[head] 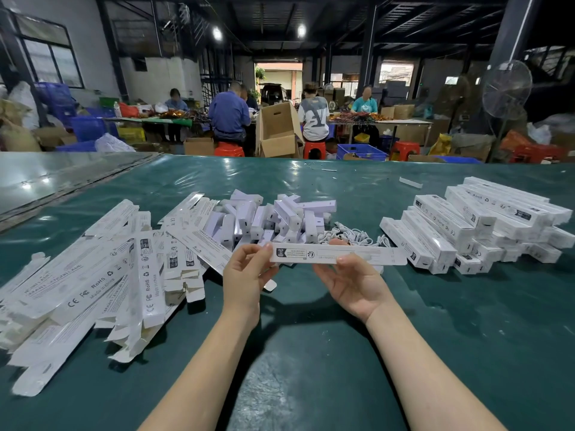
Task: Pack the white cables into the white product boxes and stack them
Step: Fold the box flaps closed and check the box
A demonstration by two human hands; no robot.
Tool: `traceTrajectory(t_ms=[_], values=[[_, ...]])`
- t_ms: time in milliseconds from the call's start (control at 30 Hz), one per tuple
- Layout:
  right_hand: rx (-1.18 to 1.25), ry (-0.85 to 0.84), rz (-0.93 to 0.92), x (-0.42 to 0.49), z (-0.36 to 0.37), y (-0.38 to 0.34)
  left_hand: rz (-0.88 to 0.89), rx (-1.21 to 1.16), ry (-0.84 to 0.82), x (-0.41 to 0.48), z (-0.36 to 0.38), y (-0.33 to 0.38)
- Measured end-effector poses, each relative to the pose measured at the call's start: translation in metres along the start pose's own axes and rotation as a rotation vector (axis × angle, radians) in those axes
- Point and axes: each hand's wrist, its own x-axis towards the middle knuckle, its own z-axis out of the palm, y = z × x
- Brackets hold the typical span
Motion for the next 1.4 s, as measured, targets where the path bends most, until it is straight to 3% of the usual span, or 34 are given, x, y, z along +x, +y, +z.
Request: traceTrajectory(t_ms=[133,367,500,567,667,800,900,1000,1100,1133,1200,1267,1333,1400], values=[[-0.002,0.004,0.013,0.001,-0.001,0.000,-0.017,-0.043,0.039,0.000,0.000,0.003],[0.023,0.056,-0.003,0.003,-0.002,0.003,0.025,0.088,0.114,-0.003,0.002,0.000],[0.020,0.078,0.008,0.001,0.001,0.004,0.333,0.528,0.210,-0.009,0.000,-0.004],[0.055,0.085,-0.002,0.000,0.002,0.003,0.511,0.725,0.162,-0.014,0.002,-0.004],[0.092,0.115,-0.057,-0.001,0.002,0.000,0.425,0.798,-0.003,-0.022,0.009,-0.007],[-0.248,0.203,-0.108,0.001,0.004,0.010,0.184,1.199,-0.084,-0.027,0.013,-0.022],[-0.471,0.131,-0.100,0.000,0.011,0.020,0.397,1.483,-0.118,-0.025,0.008,-0.019],[-0.804,0.192,-0.194,-0.001,0.013,0.012,0.358,1.370,-0.149,-0.021,0.002,-0.005],[-1.507,0.525,-0.528,-0.002,-0.005,-0.007,0.341,1.248,-0.044,-0.012,-0.011,0.005],[-1.723,0.673,-0.529,-0.003,-0.012,-0.012,0.353,1.183,-0.042,-0.008,-0.015,0.006],[-2.023,0.837,-0.239,-0.005,-0.025,-0.016,0.341,1.069,-0.061,-0.002,-0.021,0.007],[-2.091,0.821,-0.032,-0.004,-0.031,-0.015,0.334,1.012,-0.066,-0.002,-0.025,0.005],[-1.947,0.810,-0.200,-0.003,-0.027,-0.016,0.351,1.020,-0.056,-0.002,-0.027,0.004],[-1.543,0.769,-0.459,-0.003,-0.021,-0.019,0.363,1.059,-0.055,-0.002,-0.029,0.006]])
